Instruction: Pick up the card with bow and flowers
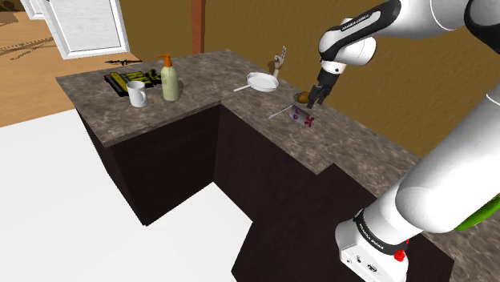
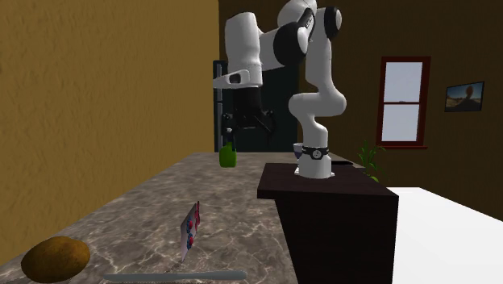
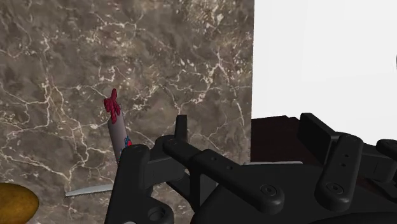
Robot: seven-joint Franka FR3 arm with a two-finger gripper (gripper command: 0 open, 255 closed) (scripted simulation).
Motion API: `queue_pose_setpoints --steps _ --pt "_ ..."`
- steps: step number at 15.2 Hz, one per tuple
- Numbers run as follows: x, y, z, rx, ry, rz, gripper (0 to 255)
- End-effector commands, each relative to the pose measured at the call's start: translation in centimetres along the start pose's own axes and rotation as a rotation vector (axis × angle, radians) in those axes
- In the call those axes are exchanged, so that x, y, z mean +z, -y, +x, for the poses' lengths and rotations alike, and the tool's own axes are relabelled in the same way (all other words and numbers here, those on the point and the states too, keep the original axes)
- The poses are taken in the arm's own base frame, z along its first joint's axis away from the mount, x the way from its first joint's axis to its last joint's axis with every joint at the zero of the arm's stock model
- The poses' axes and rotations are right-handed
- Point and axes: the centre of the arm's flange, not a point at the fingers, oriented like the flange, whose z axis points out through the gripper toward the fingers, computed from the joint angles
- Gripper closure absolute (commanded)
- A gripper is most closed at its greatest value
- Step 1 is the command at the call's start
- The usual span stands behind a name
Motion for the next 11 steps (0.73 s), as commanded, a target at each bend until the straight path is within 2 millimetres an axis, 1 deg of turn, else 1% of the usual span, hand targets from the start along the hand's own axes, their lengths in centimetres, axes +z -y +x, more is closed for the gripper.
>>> queue_pose_setpoints --steps 1,11 --pt "1.2 -1.8 1.5 -0.015 -0.003 -0.006 0" --pt "7.5 -10.6 8.4 -0.076 -0.015 -0.03 0"
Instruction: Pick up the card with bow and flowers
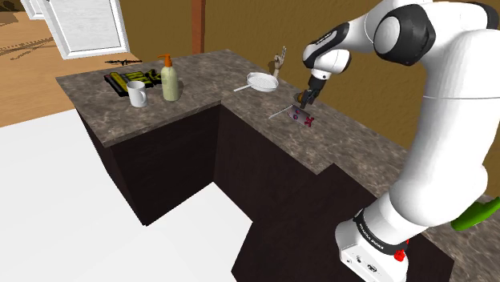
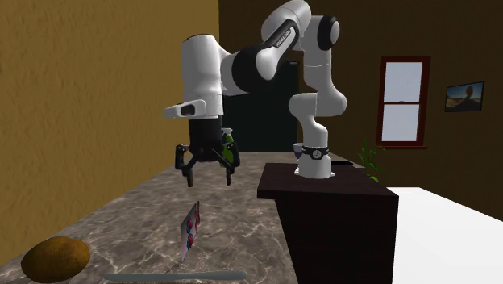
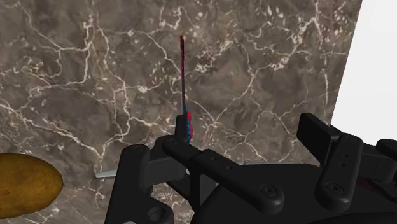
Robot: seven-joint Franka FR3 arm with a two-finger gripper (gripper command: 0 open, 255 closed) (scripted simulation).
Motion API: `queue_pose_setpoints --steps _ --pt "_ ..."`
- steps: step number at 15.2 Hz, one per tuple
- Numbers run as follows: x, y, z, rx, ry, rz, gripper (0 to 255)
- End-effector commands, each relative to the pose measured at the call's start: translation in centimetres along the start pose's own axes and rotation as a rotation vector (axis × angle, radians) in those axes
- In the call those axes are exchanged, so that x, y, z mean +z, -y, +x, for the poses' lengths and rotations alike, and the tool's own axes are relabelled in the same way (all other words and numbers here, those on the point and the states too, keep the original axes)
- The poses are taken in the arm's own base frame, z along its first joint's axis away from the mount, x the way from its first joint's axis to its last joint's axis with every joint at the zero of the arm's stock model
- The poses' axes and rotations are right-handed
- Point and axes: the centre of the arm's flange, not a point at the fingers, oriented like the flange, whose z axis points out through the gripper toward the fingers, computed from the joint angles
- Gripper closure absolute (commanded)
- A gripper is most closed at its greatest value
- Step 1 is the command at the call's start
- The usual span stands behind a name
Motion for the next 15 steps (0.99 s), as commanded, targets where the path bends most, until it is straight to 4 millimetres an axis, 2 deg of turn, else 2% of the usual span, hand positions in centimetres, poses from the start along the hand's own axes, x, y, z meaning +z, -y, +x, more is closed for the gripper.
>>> queue_pose_setpoints --steps 1,4,11,13,14,15 --pt "1.5 -1.8 1.4 -0.013 -0.003 -0.005 0" --pt "3.0 -3.9 3.0 -0.028 -0.006 -0.011 0" --pt "7.0 -4.1 3.0 -0.028 -0.006 -0.011 0" --pt "7.0 -4.1 3.0 -0.028 -0.006 -0.011 0" --pt "7.0 -4.1 3.0 -0.028 -0.006 -0.011 255" --pt "7.0 -4.1 3.0 -0.028 -0.006 -0.011 255"
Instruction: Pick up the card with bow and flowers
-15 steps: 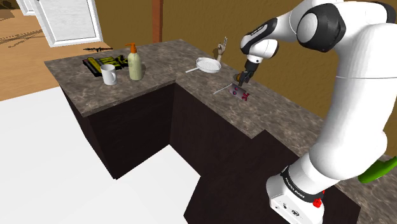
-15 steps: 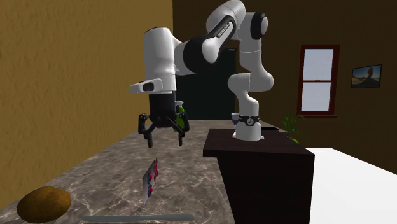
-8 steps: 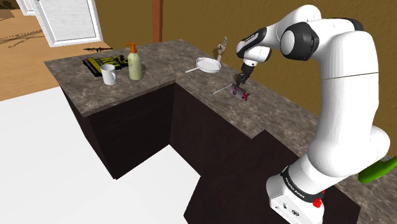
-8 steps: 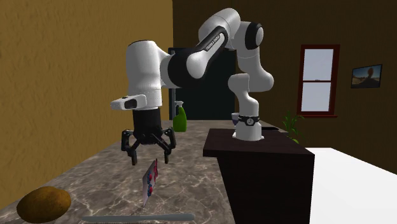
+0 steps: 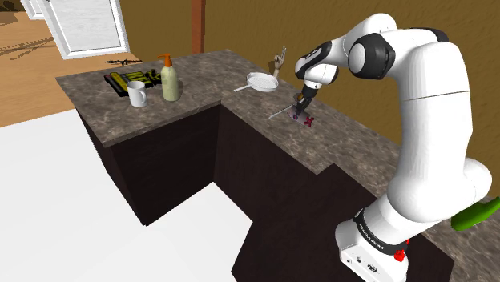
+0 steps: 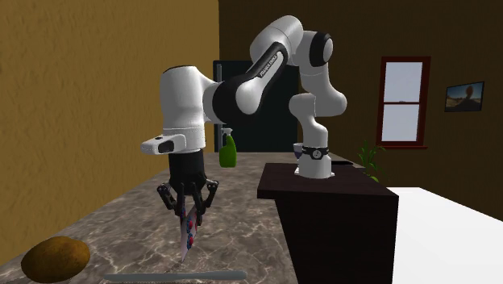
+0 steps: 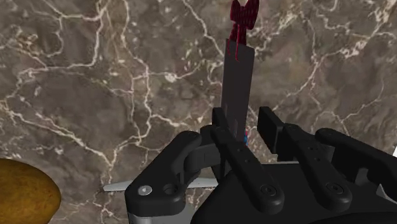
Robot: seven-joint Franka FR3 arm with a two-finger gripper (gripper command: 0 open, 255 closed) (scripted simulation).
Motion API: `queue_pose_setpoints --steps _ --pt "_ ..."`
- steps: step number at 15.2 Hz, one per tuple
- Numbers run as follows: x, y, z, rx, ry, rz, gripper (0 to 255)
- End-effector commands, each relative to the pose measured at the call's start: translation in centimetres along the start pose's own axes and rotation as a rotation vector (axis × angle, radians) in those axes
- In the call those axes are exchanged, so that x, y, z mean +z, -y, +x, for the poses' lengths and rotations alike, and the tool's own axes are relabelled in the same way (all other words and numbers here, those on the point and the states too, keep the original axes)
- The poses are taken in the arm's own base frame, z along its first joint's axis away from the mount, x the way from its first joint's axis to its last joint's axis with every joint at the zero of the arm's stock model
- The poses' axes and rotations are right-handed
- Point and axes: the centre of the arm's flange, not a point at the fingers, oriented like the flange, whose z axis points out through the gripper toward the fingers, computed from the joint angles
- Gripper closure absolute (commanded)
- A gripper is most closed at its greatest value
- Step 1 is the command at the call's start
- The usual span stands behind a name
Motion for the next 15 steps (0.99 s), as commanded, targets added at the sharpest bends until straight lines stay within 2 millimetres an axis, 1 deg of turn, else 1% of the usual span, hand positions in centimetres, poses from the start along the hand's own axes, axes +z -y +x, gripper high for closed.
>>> queue_pose_setpoints --steps 1,8,15 --pt "0.0 0.0 0.0 0.0 0.0 0.0 255" --pt "0.1 0.0 0.0 0.0 0.0 0.0 255" --pt "-3.6 0.2 0.0 0.0 0.0 0.0 255"
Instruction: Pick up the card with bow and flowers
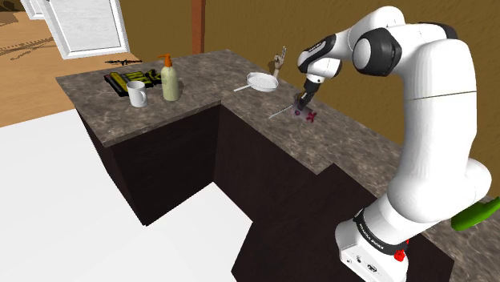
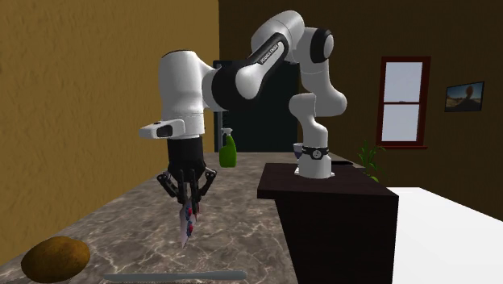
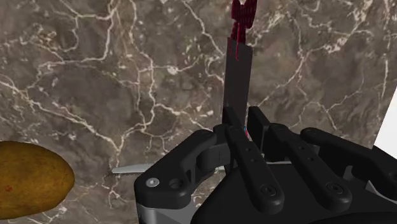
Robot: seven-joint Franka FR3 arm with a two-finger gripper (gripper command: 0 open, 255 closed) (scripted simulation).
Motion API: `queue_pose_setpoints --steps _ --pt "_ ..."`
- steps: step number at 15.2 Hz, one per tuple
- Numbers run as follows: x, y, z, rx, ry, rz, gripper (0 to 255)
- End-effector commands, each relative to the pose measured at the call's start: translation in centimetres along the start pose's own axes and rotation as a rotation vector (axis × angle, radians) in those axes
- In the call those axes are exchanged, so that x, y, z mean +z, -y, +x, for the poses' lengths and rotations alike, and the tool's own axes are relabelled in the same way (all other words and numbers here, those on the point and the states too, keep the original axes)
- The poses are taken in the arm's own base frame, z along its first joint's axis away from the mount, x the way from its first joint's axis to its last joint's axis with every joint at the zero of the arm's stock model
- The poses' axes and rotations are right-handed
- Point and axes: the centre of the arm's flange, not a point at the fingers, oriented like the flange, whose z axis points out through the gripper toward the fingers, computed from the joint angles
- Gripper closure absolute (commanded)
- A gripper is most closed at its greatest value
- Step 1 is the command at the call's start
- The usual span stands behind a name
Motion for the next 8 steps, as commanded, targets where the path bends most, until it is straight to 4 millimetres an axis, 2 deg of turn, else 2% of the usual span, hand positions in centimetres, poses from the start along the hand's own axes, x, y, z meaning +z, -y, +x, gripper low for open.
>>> queue_pose_setpoints --steps 1,8 --pt "-1.1 0.2 -0.1 0.0 0.0 0.0 255" --pt "-4.8 0.3 -0.1 0.0 0.0 0.0 255"
